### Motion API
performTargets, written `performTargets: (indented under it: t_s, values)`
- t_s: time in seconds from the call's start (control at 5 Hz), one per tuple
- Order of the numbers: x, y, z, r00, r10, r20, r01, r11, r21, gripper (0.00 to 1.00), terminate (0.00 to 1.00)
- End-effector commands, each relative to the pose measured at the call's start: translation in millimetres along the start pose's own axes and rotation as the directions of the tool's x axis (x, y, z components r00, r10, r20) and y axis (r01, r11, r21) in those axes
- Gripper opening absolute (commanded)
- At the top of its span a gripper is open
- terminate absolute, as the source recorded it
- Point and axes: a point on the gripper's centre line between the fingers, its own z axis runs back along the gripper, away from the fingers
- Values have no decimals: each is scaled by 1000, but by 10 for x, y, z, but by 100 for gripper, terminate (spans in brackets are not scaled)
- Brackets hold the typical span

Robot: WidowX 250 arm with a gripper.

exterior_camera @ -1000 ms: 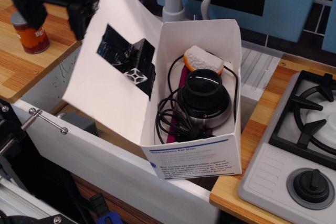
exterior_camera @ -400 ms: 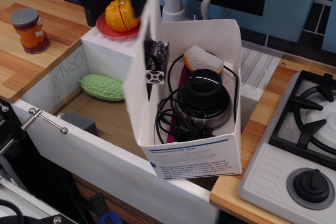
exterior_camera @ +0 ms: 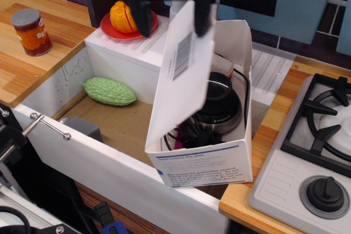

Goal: Close white1fbox flap

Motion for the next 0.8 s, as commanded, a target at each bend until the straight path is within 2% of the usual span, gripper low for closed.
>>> performTargets:
  t_s: [0.0, 0.2, 0.4, 0.6]
  values:
    - [4, -347, -232, 991, 131, 19, -131, 991, -22, 100, 0]
    - [13, -308, -422, 992, 123, -21, -124, 990, -63, 100, 0]
    - [-32, -318, -529, 992, 123, -8, -123, 989, -83, 100, 0]
    - [-33, -235, -454, 995, 95, -4, -96, 994, -46, 100, 100]
